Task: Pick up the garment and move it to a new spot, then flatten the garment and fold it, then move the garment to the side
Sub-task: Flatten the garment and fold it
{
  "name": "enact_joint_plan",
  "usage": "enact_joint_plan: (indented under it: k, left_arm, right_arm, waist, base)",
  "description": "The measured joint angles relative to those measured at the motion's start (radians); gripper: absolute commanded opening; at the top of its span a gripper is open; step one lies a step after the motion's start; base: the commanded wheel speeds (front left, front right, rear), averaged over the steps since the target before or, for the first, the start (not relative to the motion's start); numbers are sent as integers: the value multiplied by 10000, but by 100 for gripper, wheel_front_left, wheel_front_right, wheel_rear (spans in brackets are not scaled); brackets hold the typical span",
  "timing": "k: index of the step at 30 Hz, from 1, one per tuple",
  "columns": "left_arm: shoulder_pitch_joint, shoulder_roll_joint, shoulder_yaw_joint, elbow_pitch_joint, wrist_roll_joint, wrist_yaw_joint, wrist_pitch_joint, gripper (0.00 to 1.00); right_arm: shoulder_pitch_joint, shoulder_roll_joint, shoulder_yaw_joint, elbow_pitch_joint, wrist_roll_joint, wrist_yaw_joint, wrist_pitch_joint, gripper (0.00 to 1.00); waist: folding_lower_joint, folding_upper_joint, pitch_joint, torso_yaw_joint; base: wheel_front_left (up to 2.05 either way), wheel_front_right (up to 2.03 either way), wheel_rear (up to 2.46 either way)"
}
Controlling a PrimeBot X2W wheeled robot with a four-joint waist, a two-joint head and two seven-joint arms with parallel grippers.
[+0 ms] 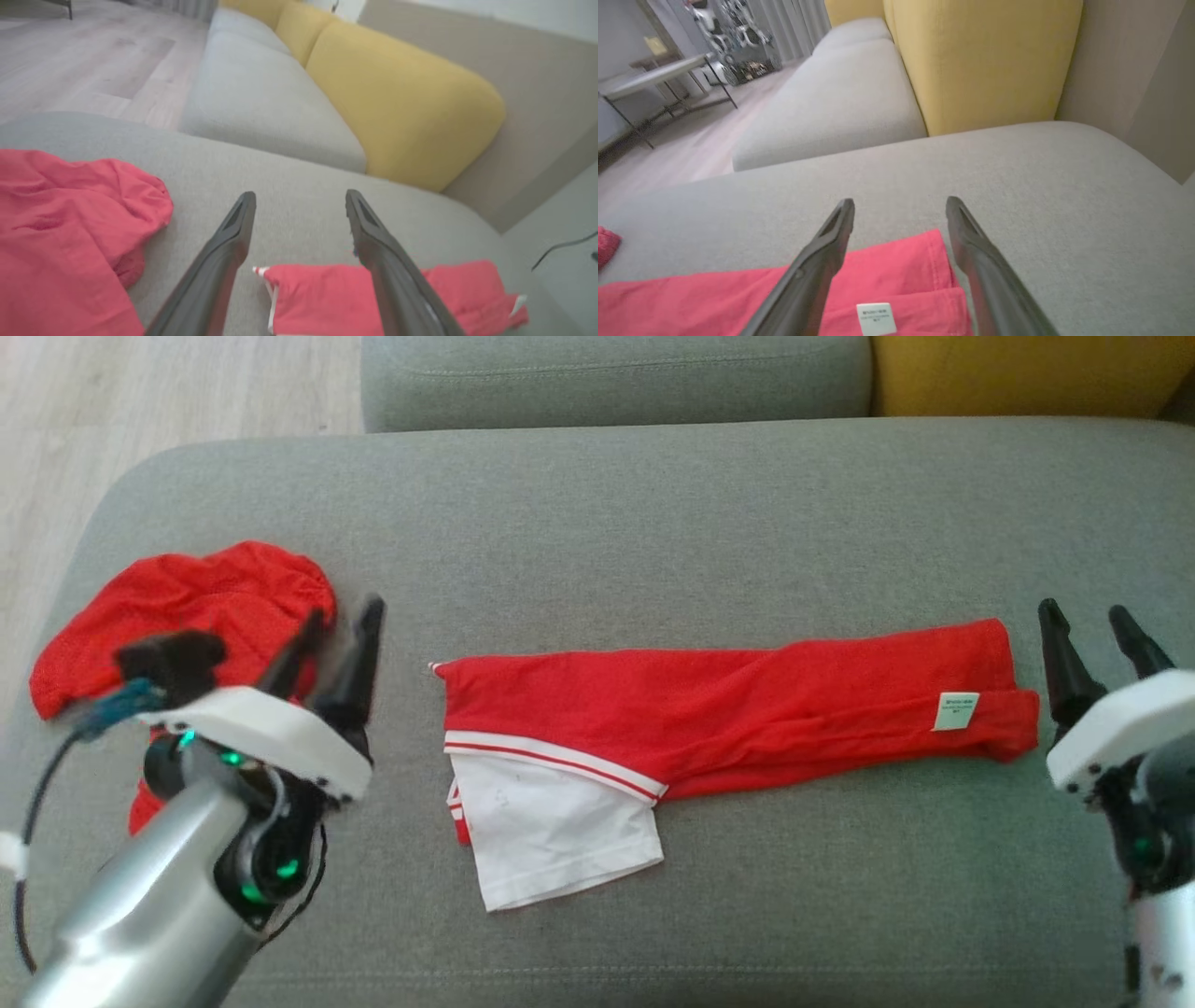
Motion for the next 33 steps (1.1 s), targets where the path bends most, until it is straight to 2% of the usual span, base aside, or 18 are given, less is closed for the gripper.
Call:
enact_joint_plan:
  k: [2, 3, 7, 12, 16, 23, 28, 33]
  left_arm:
    - [469, -424, 1135, -301, 556, -88, -2, 100]
    - [469, -424, 1135, -301, 556, -88, -2, 100]
    - [1656, -1436, 2905, -792, 1912, -495, -2, 100]
    - [2959, -2552, 4192, -1003, 3404, -1210, -4, 100]
    - [3565, -3198, 4846, -993, 4243, -1699, -4, 100]
    - [3605, -3607, 5365, -773, 5129, -2249, -4, 100]
    - [3466, -3716, 5480, -608, 5336, -2431, -4, 100]
    - [3308, -3731, 5503, -462, 5465, -2506, -4, 100]
  right_arm:
    - [234, 253, -50, -265, -25, 0, -571, 100]
    - [234, 253, -50, -265, -25, 0, -571, 100]
    - [596, 617, 157, -401, -190, 0, -1689, 100]
    - [992, 869, 265, -12, -441, 0, -2907, 100]
    - [1042, 936, 286, 573, -637, 0, -3300, 100]
    - [270, 1026, -848, 2098, -1068, 0, -3223, 100]
    - [-772, 1041, -1822, 3461, -1603, 0, -2792, 100]
    - [-1433, 1043, -2328, 4633, -2395, 0, -2591, 100]
  waist:
    - [0, 0, -2, 31]
    - [0, 0, -2, 31]
    - [0, 0, 0, 67]
    - [0, 0, -73, 62]
    - [0, 0, 32, 27]
    - [0, 0, 373, 61]
    - [0, 0, 669, 176]
    - [0, 0, 969, 345]
  base:
    - [0, 0, 0]
    - [0, 0, 0]
    - [0, 0, 0]
    - [0, 0, 0]
    - [0, 0, 0]
    - [0, 0, 0]
    - [0, 0, 0]
    - [0, 0, 0]
